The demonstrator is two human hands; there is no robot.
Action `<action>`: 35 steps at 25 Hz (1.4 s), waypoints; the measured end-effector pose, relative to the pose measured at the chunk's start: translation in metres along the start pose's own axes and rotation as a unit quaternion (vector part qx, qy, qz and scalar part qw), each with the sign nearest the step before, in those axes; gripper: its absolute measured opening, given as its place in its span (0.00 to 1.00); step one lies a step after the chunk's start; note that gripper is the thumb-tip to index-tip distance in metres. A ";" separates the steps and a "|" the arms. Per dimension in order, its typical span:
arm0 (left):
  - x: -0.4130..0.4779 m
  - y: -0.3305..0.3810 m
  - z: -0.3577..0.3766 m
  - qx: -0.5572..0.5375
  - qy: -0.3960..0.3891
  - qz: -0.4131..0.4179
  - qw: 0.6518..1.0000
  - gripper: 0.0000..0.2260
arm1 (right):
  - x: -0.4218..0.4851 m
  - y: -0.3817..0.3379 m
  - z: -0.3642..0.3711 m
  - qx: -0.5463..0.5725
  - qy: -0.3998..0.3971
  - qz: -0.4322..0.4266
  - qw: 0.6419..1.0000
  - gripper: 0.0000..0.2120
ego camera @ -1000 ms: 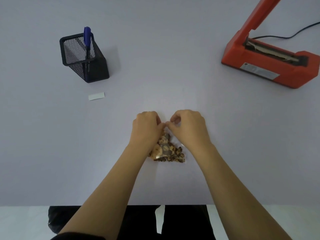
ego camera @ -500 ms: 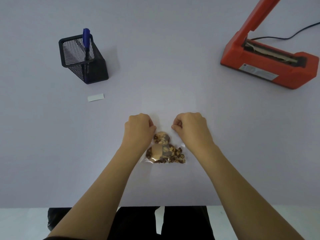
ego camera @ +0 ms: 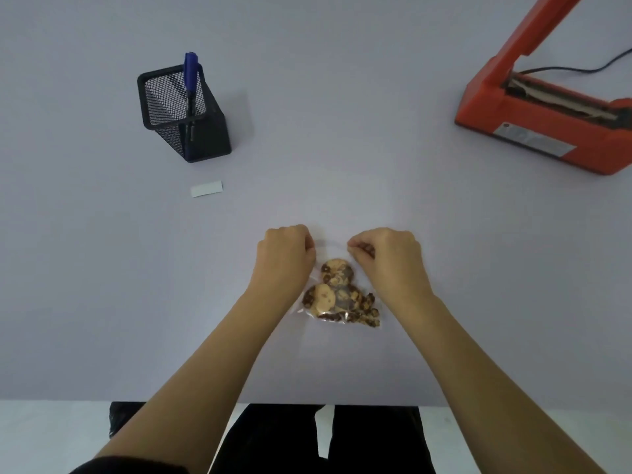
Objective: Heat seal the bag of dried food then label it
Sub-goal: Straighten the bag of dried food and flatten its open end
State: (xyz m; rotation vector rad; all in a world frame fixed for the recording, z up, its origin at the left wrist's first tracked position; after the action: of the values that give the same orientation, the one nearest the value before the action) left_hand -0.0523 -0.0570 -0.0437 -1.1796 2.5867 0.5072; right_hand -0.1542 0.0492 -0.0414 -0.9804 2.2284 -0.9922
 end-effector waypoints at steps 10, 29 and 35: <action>0.006 0.006 0.008 0.031 0.020 0.271 0.962 0.08 | 0.005 0.002 0.000 -0.023 -0.046 -0.045 0.998 0.05; 0.040 -0.002 -0.003 0.059 -0.039 0.299 0.952 0.38 | 0.038 0.012 -0.008 -0.125 -0.140 -0.033 0.982 0.37; 0.017 0.003 0.011 0.069 -0.002 0.390 0.918 0.16 | 0.006 0.012 -0.001 -0.073 -0.093 -0.124 0.985 0.10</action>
State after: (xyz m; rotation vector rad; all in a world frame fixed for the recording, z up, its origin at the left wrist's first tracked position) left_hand -0.0647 -0.0621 -0.0596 -0.0500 2.9523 0.4451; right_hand -0.1632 0.0505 -0.0515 -1.3838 2.0814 -0.8083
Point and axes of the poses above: each hand's wrist, its own x-axis towards the middle knuckle, its own z-axis out of the palm, y = z × x, the point moved 6 cm from there along x, towards the middle knuckle, and after that the axes turned 13 degrees about x, right-handed, at the moved point
